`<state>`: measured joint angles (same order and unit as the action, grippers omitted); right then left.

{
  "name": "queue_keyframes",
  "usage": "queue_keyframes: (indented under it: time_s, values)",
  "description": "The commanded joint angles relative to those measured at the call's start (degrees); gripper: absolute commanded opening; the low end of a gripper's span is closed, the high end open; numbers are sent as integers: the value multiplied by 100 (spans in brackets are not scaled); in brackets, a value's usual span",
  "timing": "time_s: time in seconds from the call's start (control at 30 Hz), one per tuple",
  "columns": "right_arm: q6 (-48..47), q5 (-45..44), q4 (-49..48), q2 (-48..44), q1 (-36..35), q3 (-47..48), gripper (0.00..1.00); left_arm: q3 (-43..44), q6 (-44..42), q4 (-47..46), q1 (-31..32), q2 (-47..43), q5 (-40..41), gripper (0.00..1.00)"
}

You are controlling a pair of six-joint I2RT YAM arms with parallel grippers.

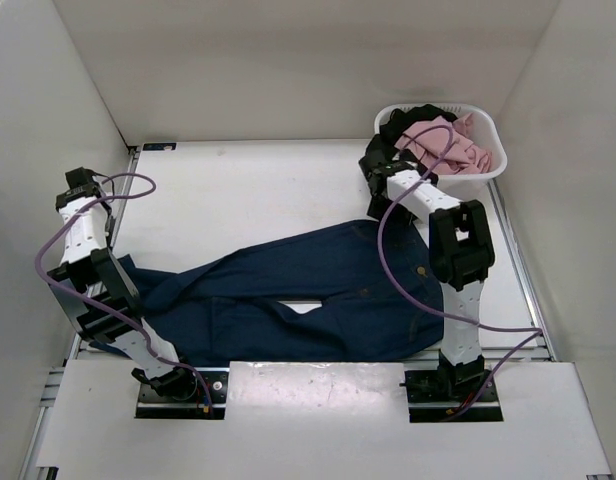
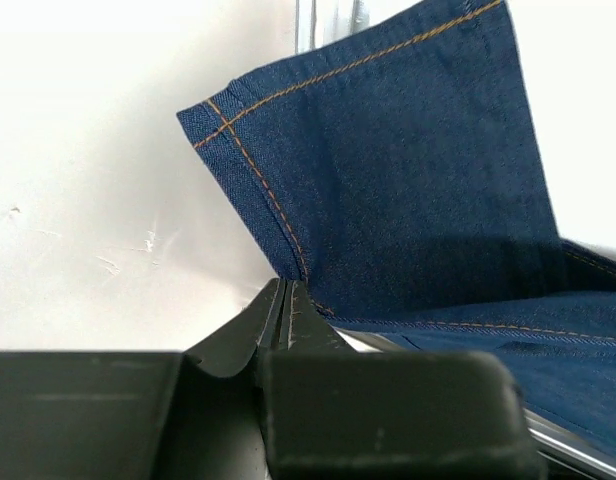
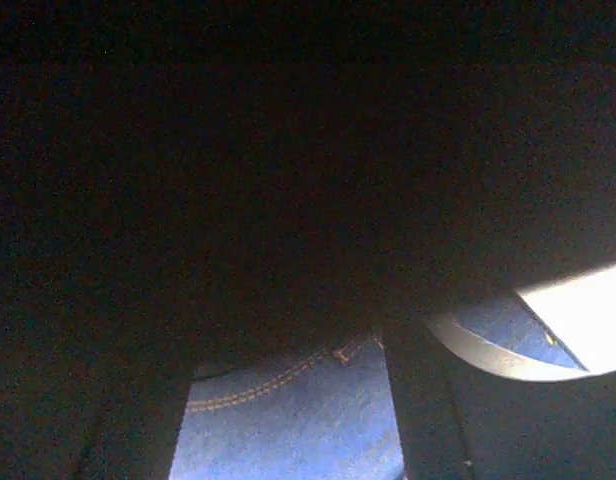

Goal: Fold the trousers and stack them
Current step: Flatten the trousers out

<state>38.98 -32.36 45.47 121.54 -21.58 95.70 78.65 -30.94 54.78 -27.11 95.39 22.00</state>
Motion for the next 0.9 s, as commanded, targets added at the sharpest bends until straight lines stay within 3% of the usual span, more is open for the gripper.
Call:
queue_keyframes:
  time_s: [0.0, 0.13, 0.3, 0.47, 0.6, 0.67, 0.77, 0.8, 0.87]
  values:
    - [-400, -366, 304, -490, -539, 88, 76, 186, -176, -152, -84, -407, 24, 14]
    - [-278, -447, 602, -438, -829, 686, 81, -69, -114, -91, -84, -513, -29, 14]
    - [301, 614, 418, -105, -830, 748, 88, -438, -167, -91, -145, -786, -143, 14]
    - [549, 845, 856, 1009, -830, 1397, 89, -579, -167, -91, -198, -838, -196, 14]
    - [734, 898, 911, 1346, -707, 1451, 89, -447, -167, -91, -198, -838, -143, 14]
    - [734, 776, 771, 1460, -645, 1451, 84, -395, -220, -91, -198, -838, -82, 14]
    - [602, 905, 770, 1592, -532, 1451, 45, -281, -272, -91, -251, -786, -82, 14]
    - [602, 959, 831, 1593, -531, 1451, 17, -280, -272, -91, -251, -786, -82, 14]
    - [602, 1012, 762, 1409, -531, 1312, 0, -71, -272, -91, -251, -628, -82, 14]
